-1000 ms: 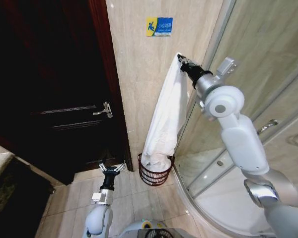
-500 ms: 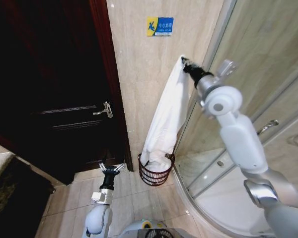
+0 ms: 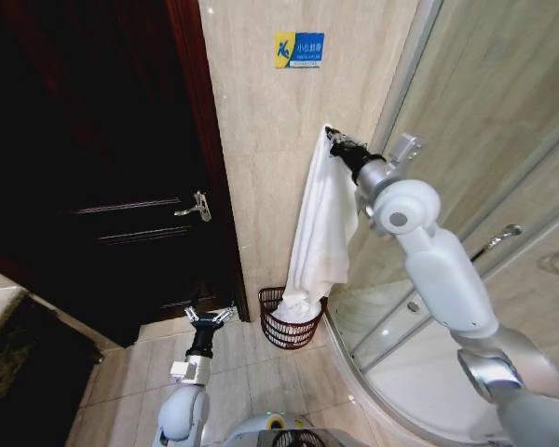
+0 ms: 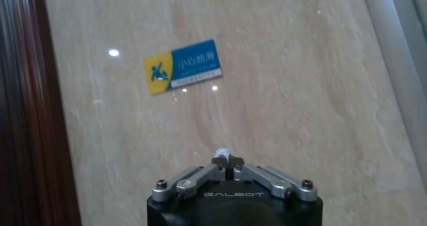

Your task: Discard the used towel into the hamper.

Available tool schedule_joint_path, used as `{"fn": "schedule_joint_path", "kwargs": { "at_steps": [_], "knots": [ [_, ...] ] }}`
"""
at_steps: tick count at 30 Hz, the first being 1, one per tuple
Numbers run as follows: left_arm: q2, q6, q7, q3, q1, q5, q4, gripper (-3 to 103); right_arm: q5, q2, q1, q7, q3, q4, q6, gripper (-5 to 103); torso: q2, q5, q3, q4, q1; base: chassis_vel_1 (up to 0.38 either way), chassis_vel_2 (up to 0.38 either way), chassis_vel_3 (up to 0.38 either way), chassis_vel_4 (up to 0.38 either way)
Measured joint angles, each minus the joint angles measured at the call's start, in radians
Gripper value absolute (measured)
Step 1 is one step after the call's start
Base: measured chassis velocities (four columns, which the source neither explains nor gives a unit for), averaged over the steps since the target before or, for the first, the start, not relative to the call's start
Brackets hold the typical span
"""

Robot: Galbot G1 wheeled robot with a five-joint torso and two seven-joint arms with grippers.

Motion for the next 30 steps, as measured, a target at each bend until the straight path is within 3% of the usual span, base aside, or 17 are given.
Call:
{"fn": "schedule_joint_path", "kwargs": {
  "at_steps": [7,30],
  "knots": [
    [0.001,-0.001,0.0,-0.001,-0.007,-0.005,0.005,100,-0.021,0.009,-0.015,-0.003,0.002,-0.02,0.001,1,0.0,0.0,0.0,0.0,0.0,0.0,0.0,0.0,0.0],
    [0.009,-0.019,0.001,0.001,-0.008,-0.023,0.02,100,-0.172,0.04,-0.297,-0.046,-0.003,0.003,0.016,1,0.0,0.0002,0.0,-0.0001,0.0,0.0,0.0,0.0,0.0]
  ]
}}
